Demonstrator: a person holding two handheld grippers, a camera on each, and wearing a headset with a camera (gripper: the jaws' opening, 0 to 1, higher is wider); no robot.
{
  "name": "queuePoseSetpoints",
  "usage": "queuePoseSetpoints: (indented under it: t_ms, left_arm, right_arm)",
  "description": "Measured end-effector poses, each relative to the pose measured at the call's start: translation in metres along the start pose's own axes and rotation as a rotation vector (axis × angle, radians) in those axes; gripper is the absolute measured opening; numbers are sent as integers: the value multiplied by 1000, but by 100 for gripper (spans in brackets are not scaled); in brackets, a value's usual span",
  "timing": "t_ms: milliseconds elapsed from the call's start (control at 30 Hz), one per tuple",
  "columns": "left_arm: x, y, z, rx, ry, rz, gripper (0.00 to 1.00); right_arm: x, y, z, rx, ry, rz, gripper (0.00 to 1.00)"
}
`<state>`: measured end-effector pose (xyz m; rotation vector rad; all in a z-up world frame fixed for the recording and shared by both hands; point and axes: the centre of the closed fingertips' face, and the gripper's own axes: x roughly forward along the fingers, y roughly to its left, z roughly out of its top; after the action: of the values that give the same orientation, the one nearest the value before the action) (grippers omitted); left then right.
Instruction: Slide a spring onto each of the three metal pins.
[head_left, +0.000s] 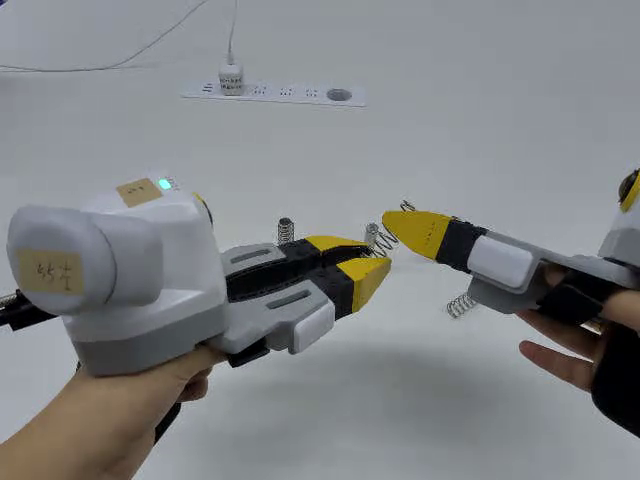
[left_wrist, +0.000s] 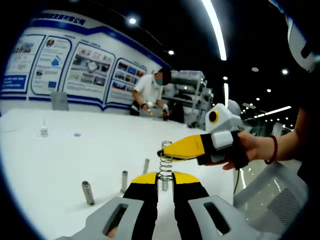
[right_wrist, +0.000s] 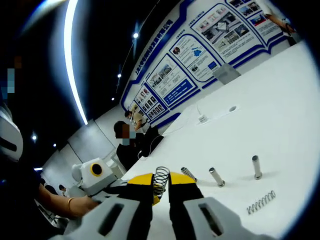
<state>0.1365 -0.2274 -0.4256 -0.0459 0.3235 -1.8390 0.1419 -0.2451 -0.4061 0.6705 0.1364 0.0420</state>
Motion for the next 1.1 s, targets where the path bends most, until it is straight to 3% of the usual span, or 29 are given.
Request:
queuePoseSetpoints:
  t_ms: [500, 833, 967, 1100]
  left_arm:
    - [0, 4, -6, 68, 57, 40, 13]
    - [1, 8, -20, 114, 125, 68, 28]
    - [1, 9, -24, 135, 146, 79, 34]
    - [1, 12, -28, 143, 167, 96, 40]
  right_arm:
    - [5, 2, -4, -99, 41, -13, 11]
    - [9, -7, 3, -283, 61, -59, 11]
    - [12, -16, 9, -389, 77, -96, 11]
    - [17, -22, 12, -443, 86, -114, 11]
